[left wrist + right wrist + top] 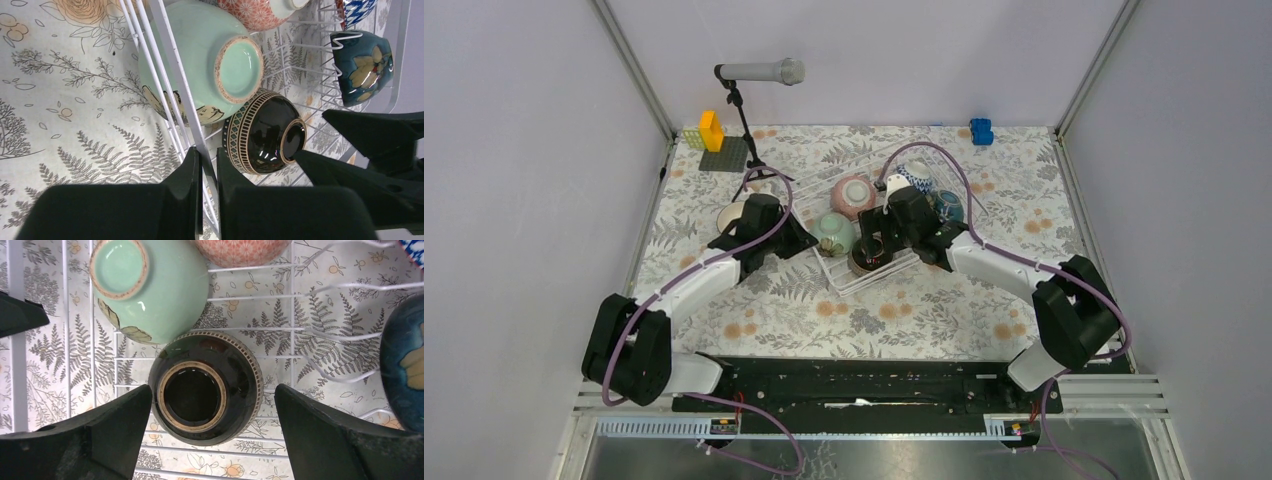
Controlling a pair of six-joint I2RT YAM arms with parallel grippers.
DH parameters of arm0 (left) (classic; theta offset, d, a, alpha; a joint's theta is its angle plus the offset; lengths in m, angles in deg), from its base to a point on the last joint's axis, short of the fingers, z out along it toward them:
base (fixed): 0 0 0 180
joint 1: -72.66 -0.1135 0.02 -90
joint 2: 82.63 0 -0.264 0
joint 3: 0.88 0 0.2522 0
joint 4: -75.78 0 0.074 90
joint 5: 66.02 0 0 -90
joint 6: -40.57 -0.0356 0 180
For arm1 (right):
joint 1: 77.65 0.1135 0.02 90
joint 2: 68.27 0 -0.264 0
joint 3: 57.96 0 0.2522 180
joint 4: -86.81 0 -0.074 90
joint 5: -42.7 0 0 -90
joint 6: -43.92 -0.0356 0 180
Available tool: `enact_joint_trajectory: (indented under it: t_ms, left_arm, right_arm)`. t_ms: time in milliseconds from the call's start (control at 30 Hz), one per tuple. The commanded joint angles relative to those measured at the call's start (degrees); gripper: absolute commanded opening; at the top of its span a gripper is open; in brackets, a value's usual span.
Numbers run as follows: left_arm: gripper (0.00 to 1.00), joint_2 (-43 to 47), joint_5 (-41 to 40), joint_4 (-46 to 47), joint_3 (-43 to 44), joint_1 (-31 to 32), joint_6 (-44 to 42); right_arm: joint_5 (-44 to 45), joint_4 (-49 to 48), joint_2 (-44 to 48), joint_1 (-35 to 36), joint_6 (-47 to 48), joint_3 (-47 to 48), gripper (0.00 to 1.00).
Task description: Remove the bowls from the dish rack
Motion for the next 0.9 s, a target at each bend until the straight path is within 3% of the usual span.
enact_joint_trajectory:
  t_ms: [0,167,267,333,567,733,867]
  left_arm:
    - [0.11,4.0,0.9,-3.4,-1.0,0.4,-10.4]
    - [0.3,9.3,-0.8,-4.2,-3.2,0.4,-9.5]
    - [0.47,12.1,-1.2,-4.8,-3.8,0.4,-9.2]
    - [0.52,13.3,-1.6,-5.4,-3.8,0.4,-9.1]
    - [0.54,16.9,-3.9,-6.1,-3.7,0.4,-9.0]
    - [0.54,18.9,-7.4,-5.2,-5.0,0.4,-8.5]
    - [0.44,22.2,-11.6,-3.0,-8.8,0.0,-6.3]
  right_arm:
    - [-3.3,4.6,0.6,-0.1,-0.9,4.4,1.0]
    - [-2.7,9.1,0.8,0.0,-1.9,7.7,1.0]
    - [-2.6,11.3,0.5,-0.1,-2.4,9.2,1.0]
    - [-3.0,11.7,-0.3,-0.1,-3.0,10.2,1.0]
    - [-3.4,11.7,-6.4,0.2,-8.4,17.3,0.89]
    - [-3.2,6.2,-10.3,0.3,-15.6,19.0,1.0]
    - [-4.3,2.4,-13.7,0.3,-18.2,19.8,1.0]
